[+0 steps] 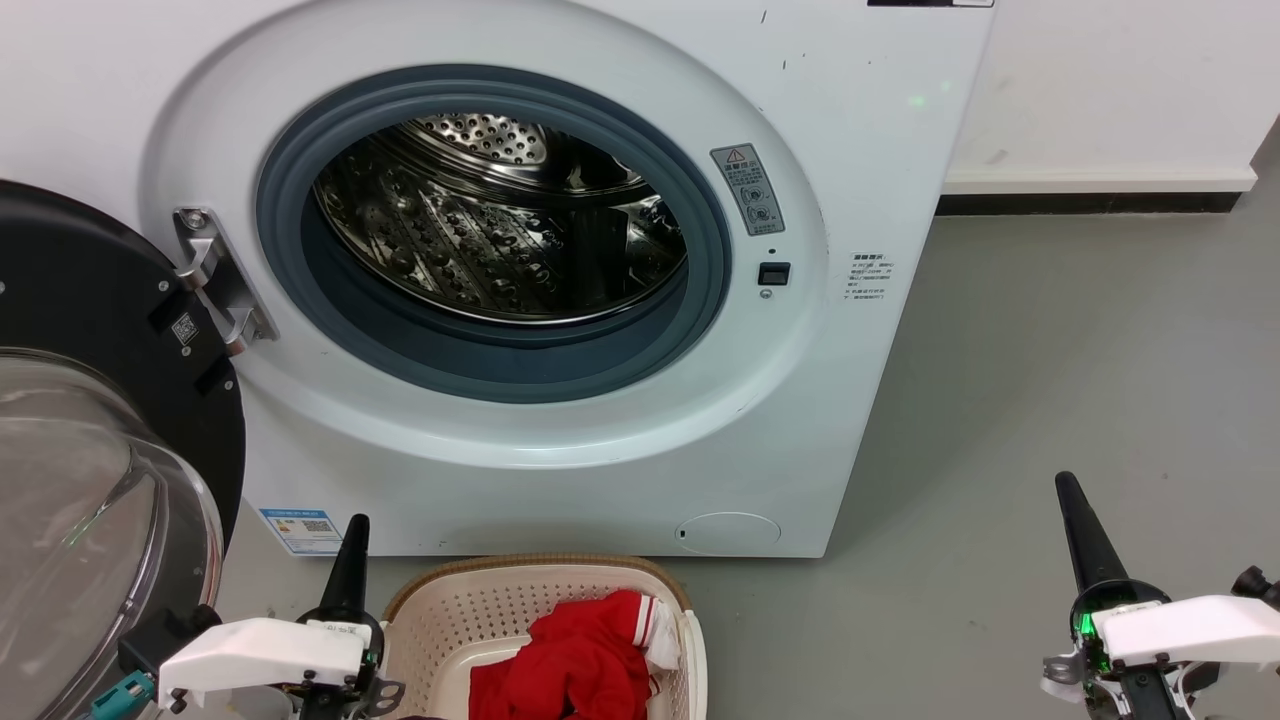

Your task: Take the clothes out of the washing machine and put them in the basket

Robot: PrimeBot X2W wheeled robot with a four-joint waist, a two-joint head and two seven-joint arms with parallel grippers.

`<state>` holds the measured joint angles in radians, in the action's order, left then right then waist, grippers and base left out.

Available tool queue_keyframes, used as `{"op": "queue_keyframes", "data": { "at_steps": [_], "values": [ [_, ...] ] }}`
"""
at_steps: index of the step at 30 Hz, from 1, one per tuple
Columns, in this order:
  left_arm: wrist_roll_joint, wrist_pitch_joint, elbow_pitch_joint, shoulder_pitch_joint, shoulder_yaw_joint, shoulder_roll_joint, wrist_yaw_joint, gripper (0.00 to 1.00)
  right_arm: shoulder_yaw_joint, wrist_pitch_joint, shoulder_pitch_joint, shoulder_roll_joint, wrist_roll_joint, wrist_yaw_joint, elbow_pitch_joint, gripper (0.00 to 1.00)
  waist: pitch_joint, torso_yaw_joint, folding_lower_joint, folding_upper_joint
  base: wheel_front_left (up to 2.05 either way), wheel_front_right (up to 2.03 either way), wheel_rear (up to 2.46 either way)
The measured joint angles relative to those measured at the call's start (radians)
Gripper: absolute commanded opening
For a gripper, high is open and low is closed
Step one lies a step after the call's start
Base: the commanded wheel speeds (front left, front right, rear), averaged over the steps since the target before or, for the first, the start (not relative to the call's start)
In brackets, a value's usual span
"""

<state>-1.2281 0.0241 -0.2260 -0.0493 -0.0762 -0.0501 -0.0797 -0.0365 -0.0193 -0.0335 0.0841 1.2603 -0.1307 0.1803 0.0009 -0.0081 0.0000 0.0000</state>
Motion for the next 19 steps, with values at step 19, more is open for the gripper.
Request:
{"op": "queue_keyframes", "data": {
  "at_steps": [19],
  "values": [
    [-0.173,0.04,-0.008,-0.023,-0.018,0.0,-0.023,0.0,-0.016,0.046,-0.028,0.0,0.174,0.0,0.027,0.0,0.001,0.003,0.0,0.0,0.0,0.0,0.0]
  ]
}}
